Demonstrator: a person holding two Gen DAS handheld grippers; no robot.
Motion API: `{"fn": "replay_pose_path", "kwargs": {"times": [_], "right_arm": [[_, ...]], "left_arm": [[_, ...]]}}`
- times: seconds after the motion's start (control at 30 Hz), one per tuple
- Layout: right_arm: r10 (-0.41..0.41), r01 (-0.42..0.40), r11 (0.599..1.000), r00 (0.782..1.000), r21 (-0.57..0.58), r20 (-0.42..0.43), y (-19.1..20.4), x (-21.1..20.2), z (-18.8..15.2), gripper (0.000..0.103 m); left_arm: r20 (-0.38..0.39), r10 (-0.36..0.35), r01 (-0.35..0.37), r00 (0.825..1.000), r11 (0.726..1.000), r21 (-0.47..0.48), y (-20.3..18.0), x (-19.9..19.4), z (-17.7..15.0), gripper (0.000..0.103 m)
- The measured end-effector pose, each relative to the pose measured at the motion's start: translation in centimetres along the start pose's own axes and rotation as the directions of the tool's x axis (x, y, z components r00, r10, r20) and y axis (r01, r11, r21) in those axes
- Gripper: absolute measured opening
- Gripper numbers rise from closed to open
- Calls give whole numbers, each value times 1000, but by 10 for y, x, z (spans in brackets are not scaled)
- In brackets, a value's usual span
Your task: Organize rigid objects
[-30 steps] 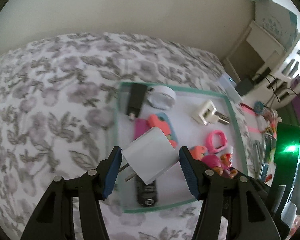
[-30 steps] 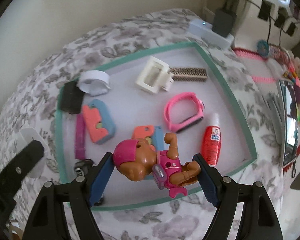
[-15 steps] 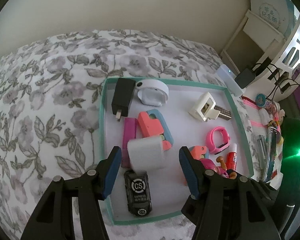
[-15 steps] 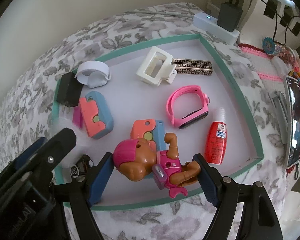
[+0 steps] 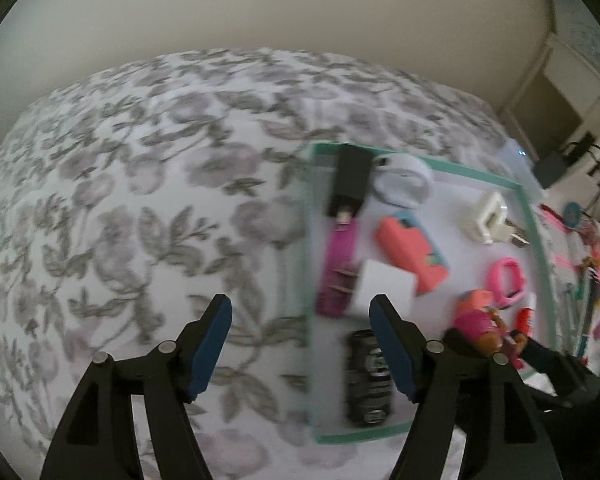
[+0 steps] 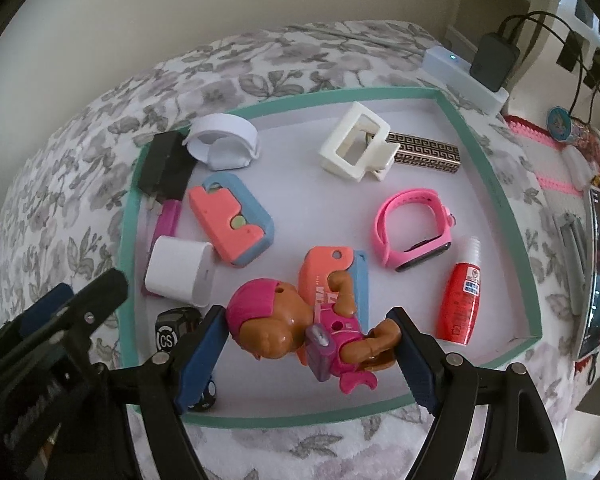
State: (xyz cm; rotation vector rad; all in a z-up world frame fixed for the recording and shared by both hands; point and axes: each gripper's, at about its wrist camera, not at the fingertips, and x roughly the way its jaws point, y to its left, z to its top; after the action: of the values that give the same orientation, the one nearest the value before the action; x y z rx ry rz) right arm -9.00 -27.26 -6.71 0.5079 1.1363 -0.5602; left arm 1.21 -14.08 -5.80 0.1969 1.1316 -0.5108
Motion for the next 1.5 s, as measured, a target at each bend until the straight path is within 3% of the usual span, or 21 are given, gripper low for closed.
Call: {"fn": "replay_pose_path", "kwargs": {"times": [0.13, 0.37, 0.43, 0.5, 0.9, 1.5], "right_arm": [[-4, 4, 1000, 1000, -21, 6, 4, 1, -1, 84], [5, -4, 999, 1000, -37, 29, 7, -4, -4, 90], [8, -7, 999, 999, -35, 39, 7, -7, -6, 93], [11, -9, 999, 999, -37, 46, 8, -9, -8, 103], [23, -19, 999, 996, -42, 83, 11, -26, -17, 103], [8, 1, 997, 993, -82, 118, 21, -46, -30, 103]], "left_arm": [[-1, 32, -33, 999, 999, -19, 14, 0, -3, 88], [19, 99, -99, 995, 995, -18, 28, -6, -9, 92], [21, 128, -128, 992, 992, -21, 32, -8, -11, 92], [17, 144, -144, 989, 989, -24, 37, -9, -14, 92], [-5, 135, -135, 991, 990, -49, 53, -18, -26, 92], [65, 175, -172, 982, 984, -48, 64, -50, -37, 92]]}}
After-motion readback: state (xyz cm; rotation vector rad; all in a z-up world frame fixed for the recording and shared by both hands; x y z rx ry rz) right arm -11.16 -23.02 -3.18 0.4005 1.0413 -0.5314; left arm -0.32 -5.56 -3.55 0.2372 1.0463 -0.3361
